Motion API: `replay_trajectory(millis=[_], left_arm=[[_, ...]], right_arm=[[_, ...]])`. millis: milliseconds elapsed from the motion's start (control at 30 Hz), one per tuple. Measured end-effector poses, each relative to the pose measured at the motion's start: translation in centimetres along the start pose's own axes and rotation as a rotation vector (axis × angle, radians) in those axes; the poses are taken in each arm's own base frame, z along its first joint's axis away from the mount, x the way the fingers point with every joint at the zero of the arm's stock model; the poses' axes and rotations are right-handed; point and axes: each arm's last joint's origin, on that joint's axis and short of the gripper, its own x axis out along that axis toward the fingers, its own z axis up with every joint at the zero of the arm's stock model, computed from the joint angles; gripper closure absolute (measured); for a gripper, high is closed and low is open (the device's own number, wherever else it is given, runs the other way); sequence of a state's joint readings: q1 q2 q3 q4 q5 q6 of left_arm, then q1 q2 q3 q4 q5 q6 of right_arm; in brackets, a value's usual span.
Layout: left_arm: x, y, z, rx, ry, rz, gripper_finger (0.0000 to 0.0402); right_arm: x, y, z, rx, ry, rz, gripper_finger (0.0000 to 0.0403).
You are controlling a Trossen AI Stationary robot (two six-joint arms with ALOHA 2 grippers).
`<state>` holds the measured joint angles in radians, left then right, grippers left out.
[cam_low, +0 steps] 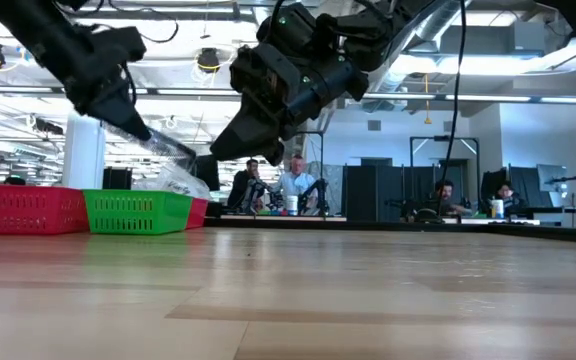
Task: Pick & Place Travel size toiletries
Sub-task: Put the black comb into the bottom green bin
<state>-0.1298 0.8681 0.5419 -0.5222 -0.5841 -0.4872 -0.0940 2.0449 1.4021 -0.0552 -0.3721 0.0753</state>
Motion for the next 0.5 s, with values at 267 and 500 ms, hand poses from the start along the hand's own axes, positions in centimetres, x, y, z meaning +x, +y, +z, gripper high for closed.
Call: replay_trajectory(millis=[267,500], left_arm=[[2.2,0.9,-0.6,-0.033,0.090,0.192,0.0399],[5.0,1.0,-1.5,0.021,0.204,0.331,0.0399]], right_arm=[[0.7,2.0,-0.8,-0.007,0.067,0.029,0.0356],[1.5,5.1,-1.7,-0.035,0.142,0.077,0.0356]])
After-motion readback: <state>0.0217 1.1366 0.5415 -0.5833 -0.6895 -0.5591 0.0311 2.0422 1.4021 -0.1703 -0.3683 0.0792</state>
